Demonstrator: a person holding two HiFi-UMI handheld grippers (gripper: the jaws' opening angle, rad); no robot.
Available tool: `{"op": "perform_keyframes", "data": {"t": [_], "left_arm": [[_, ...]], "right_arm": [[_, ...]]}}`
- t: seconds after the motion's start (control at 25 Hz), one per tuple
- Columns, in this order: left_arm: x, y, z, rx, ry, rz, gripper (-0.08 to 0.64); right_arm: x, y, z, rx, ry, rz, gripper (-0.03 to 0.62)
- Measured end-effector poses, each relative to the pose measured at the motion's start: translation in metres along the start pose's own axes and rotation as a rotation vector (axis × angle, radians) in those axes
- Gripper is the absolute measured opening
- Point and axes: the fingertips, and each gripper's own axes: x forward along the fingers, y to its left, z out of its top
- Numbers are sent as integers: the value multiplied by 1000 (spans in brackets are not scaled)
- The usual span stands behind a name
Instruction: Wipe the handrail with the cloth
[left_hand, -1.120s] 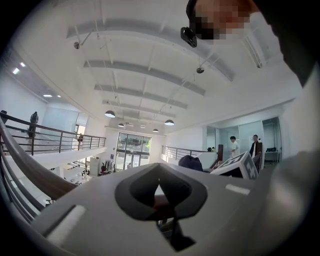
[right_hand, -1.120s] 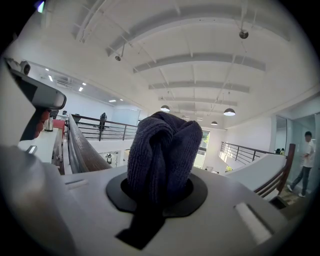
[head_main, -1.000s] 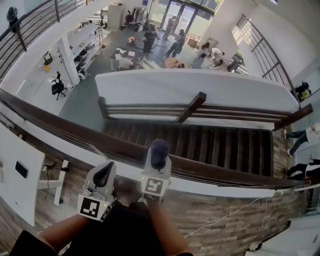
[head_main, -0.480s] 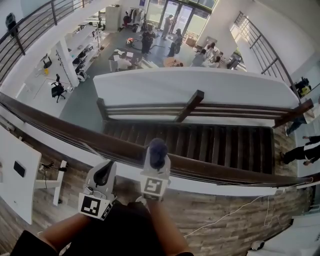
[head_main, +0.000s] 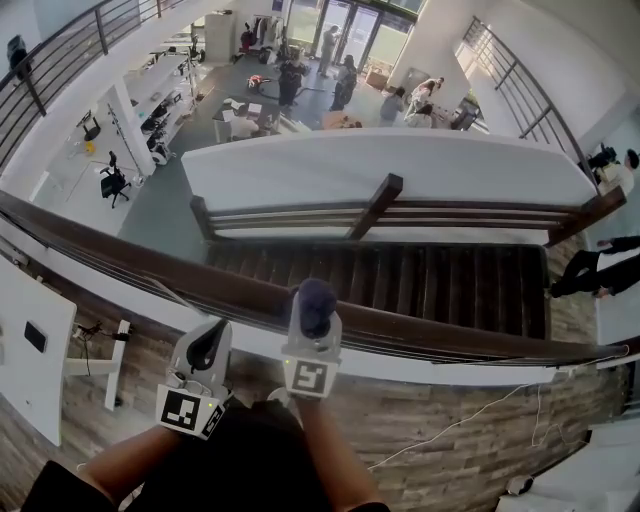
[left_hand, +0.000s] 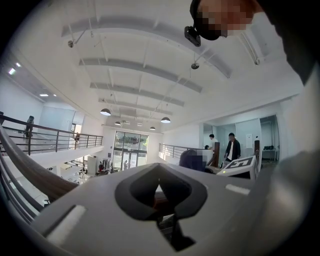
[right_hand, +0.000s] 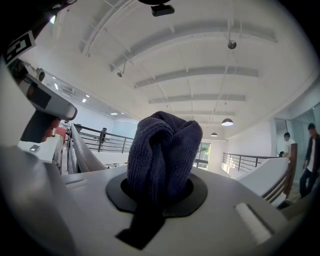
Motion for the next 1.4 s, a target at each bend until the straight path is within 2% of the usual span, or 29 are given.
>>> {"op": "perform_keyframes", "data": {"t": [0.12, 0.28, 0.4, 0.68, 0.88, 1.16, 1.4], "left_arm": [[0, -8, 1, -5, 4, 6, 0], [-2, -16, 8, -88, -4, 17, 0], [-2, -26, 15, -66, -30, 6, 0], [-2, -29, 8, -52, -13, 16, 0], [1, -36, 3, -52, -4, 1, 0], [5, -50, 2, -53, -3, -43, 0], [5, -59, -2, -56, 5, -64, 0]], "right_arm": [[-4, -9, 2, 36, -25, 4, 66], [-9, -4, 8, 40, -68, 55, 66], [-10, -4, 9, 59, -76, 61, 66], [-16, -19, 4, 61, -75, 32, 66], [-27, -43, -4, 61, -66, -31, 66], [-45, -86, -30, 116, 7, -137, 66], [-56, -113, -37, 106, 29, -190, 66]]}}
